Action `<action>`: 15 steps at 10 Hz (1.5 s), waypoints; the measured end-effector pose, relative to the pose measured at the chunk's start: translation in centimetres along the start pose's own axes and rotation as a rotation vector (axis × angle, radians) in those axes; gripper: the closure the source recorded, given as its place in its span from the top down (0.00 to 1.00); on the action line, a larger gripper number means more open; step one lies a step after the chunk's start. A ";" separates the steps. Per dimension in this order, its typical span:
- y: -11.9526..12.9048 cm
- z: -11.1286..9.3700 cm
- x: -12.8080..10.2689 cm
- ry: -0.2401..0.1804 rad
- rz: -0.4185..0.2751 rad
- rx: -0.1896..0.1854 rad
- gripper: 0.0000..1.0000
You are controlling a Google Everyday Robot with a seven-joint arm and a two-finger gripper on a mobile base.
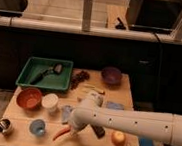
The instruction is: Place pepper in tray
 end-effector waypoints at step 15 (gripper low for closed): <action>-19.7 -6.4 -12.8 0.060 -0.361 0.090 0.00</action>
